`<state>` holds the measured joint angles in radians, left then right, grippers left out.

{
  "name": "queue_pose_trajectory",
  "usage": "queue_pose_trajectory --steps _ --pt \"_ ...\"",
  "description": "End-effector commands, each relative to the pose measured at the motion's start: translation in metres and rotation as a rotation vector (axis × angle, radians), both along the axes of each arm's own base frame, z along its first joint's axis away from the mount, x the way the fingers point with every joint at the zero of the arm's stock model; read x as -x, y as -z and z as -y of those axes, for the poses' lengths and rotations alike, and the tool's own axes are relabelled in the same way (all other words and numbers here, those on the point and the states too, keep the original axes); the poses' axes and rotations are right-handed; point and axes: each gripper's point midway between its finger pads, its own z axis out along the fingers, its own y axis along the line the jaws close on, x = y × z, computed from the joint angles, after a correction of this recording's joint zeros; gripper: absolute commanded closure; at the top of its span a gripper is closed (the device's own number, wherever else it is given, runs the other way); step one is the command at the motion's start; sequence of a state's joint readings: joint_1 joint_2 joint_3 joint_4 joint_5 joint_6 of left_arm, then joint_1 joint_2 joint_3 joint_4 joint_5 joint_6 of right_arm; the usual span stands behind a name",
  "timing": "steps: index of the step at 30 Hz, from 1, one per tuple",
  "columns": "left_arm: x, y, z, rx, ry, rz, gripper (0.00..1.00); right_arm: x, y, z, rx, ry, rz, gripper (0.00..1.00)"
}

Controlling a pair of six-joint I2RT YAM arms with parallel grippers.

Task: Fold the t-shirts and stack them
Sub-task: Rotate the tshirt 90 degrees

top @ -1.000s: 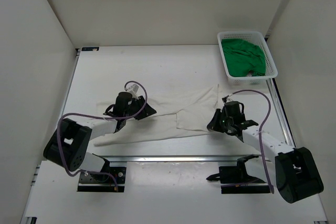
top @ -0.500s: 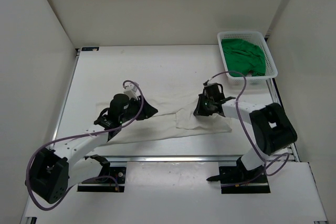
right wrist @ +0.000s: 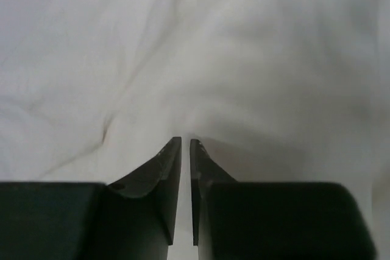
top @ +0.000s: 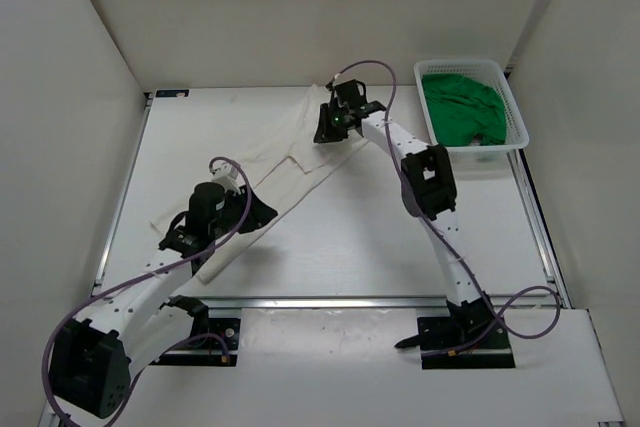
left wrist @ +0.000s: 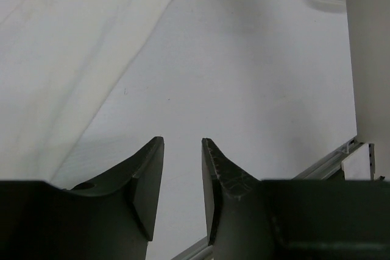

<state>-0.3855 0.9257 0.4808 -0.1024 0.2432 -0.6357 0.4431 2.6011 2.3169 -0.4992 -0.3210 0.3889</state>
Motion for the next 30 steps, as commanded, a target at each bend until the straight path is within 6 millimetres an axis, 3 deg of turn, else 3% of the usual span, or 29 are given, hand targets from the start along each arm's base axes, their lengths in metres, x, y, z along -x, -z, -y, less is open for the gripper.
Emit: queue_pose_trajectory --steps 1,3,4,5,6,9,10,11,13,14,15,18,20,25,30 --pt "0.005 0.007 -0.013 -0.006 -0.038 -0.024 0.58 0.027 -0.143 0.009 -0.091 -0.032 0.181 0.82" --pt "0.008 0.009 -0.011 -0.004 -0.018 -0.022 0.59 0.062 -0.193 0.009 -0.085 -0.058 0.296 0.68" --pt "0.011 0.008 -0.008 -0.011 0.0 -0.012 0.59 0.08 -0.174 0.008 -0.052 -0.07 0.266 0.63" --pt "0.011 0.006 -0.007 -0.023 0.002 -0.002 0.58 0.108 -0.167 0.006 -0.043 -0.089 0.243 0.62" --pt "0.011 0.003 -0.004 -0.038 0.024 0.014 0.58 0.122 -0.19 0.006 -0.083 -0.087 0.292 0.61" --pt "0.013 0.0 -0.002 -0.131 0.054 0.032 0.62 0.206 -0.11 -0.006 -0.089 -0.133 0.15 0.63" --pt "0.014 -0.002 -0.001 -0.153 0.064 0.046 0.65 0.212 -0.11 -0.015 -0.124 -0.139 0.171 0.63" --pt "0.012 -0.003 -0.003 -0.184 0.063 0.061 0.67 0.233 -0.091 -0.02 -0.134 -0.152 0.126 0.63" --pt "0.012 -0.011 -0.002 -0.165 0.081 0.104 0.68 0.252 -0.066 -0.032 -0.167 -0.163 0.068 0.65" --pt "0.009 -0.024 -0.001 -0.121 0.076 0.146 0.69 0.261 -0.063 -0.043 -0.177 -0.172 0.05 0.64" --pt "0.008 -0.028 -0.002 -0.079 0.077 0.156 0.73 0.268 -0.053 -0.05 -0.165 -0.181 0.026 0.65" --pt "0.011 -0.033 -0.011 0.004 0.046 0.169 0.72 0.273 -0.037 -0.068 -0.154 -0.193 0.001 0.61" --pt "0.011 -0.033 -0.02 0.01 0.021 0.166 0.71 0.263 -0.028 -0.071 -0.151 -0.156 0.0 0.61" --pt "0.015 -0.021 -0.016 -0.008 0.024 0.126 0.71 0.255 0.019 -0.079 -0.141 -0.085 -0.111 0.6" --pt "0.014 -0.006 -0.019 -0.026 0.001 0.083 0.69 0.243 0.044 -0.086 -0.085 -0.033 -0.137 0.7"
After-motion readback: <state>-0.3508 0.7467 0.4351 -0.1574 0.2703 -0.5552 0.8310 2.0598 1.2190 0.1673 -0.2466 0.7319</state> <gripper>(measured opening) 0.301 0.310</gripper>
